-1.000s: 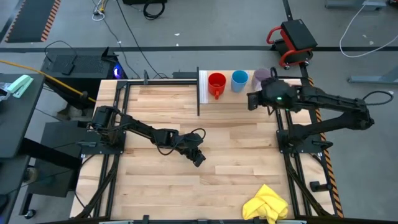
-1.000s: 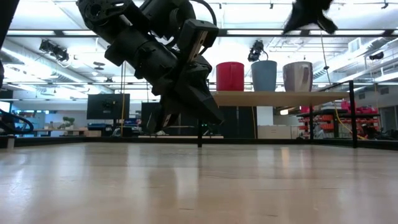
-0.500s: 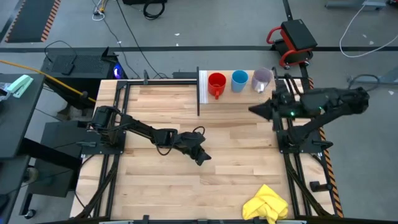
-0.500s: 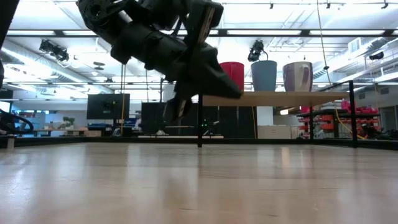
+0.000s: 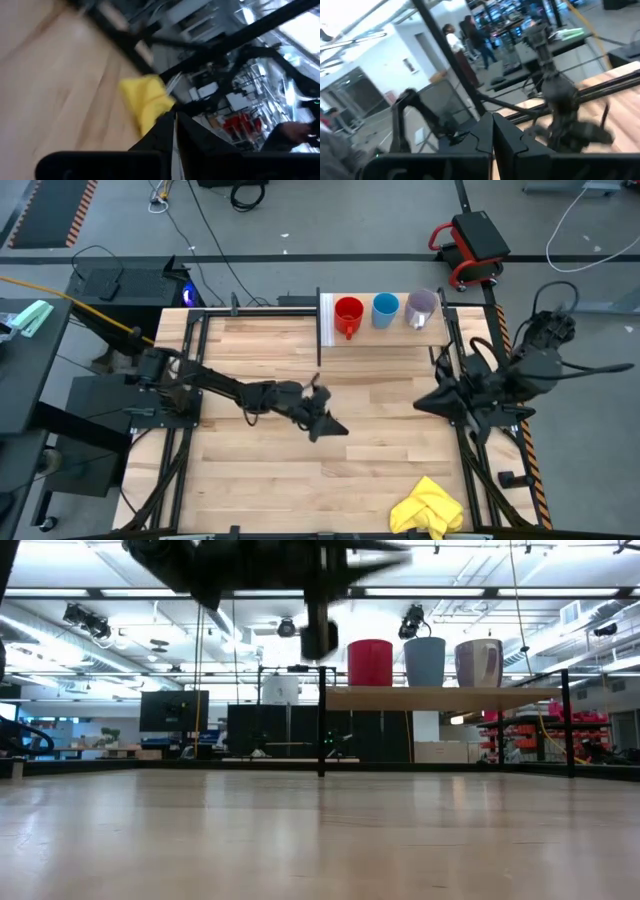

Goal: Stack small to large cups/mugs on shelf
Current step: Return to Home Position

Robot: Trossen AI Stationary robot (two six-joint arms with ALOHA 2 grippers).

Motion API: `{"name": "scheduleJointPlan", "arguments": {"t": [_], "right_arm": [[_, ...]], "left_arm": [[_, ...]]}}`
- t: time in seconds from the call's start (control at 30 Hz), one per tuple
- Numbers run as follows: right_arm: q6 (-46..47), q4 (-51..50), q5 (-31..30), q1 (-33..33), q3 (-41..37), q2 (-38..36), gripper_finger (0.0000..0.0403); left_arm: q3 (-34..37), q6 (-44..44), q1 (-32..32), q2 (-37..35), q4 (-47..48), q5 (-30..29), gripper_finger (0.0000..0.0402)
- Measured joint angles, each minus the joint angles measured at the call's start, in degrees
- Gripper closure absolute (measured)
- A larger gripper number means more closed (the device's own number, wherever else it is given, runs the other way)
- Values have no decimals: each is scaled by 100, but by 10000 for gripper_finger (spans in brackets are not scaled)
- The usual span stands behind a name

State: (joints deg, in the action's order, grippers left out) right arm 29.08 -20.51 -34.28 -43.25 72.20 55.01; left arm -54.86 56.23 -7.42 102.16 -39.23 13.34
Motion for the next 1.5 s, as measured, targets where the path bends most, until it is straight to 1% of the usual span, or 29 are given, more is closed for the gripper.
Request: {"name": "scheduleJointPlan", "arguments": {"t": [0.07, 0.13, 0.2, 0.27, 0.33, 0.43, 0.5, 0.57, 0.6, 0.67, 0.87, 1.0, 1.07, 1.13, 1.27, 1.33, 1.37, 1.43, 1.5], "right_arm": [[-3, -52, 0, -98, 2, 0, 392], [-68, -217, 1, -122, 2, 0, 392], [-77, -468, 2, -120, 2, -19, 392], [46, -726, 56, -120, 2, -59, 392], [112, -756, 87, -122, 2, -96, 392], [-10, -626, 89, -120, 0, -256, 392], [-115, -571, 87, -120, 2, -429, 392], [-223, -569, 87, -122, 2, -596, 392], [-278, -571, 87, -122, 2, -671, 392], [-386, -598, 88, -120, 2, -833, 392], [-628, -581, 85, -121, -7, -1329, 392], [-817, -372, 87, -120, -266, -1790, 392], [-1000, 3, 85, -120, -555, -2130, 392], [-1284, 644, 143, -120, -977, -2521, 391], [-1672, 2014, 599, -120, -2055, -3319, 391], [-1805, 2733, 796, -120, -2671, -3552, 391], [-1878, 3008, 888, -120, -2957, -3628, 391], [-1973, 3520, 952, -120, -3462, -3751, 391], [-2021, 4081, 951, -120, -3883, -3839, 391]], "left_arm": [[1, -307, 78, -281, 21, 61, 372], [1, -780, 180, -586, 10, 248, 373], [0, -1209, 294, -915, 14, 536, 376], [1, -1592, 435, -1271, 73, 954, 379], [-1, -1643, 584, -1625, 151, 1448, 382], [-1, -1452, 812, -2129, 227, 2177, 383], [-1, -1539, 973, -2460, 233, 2670, 382], [-1, -1683, 1136, -2780, 366, 3020, 378], [-1, -1741, 1219, -2942, 504, 3068, 377], [-1, -1922, 1398, -3223, 933, 3110, 373], [-1, -2762, 1998, -4098, 2928, 2996, 370], [-1, -3110, 2253, -4608, 3620, 2819, 376], [-1, -3145, 2377, -4849, 3700, 2794, 379], [-1, -3158, 2501, -5085, 3821, 2785, 381], [-1, -3143, 2692, -5551, 4171, 2744, 377], [17, -3038, 2547, -5744, 4235, 2581, 373], [117, -3009, 2398, -5819, 4111, 2487, 372], [475, -3001, 2066, -6005, 3770, 2186, 369], [982, -2945, 1814, -6204, 3222, 1786, 367]]}}
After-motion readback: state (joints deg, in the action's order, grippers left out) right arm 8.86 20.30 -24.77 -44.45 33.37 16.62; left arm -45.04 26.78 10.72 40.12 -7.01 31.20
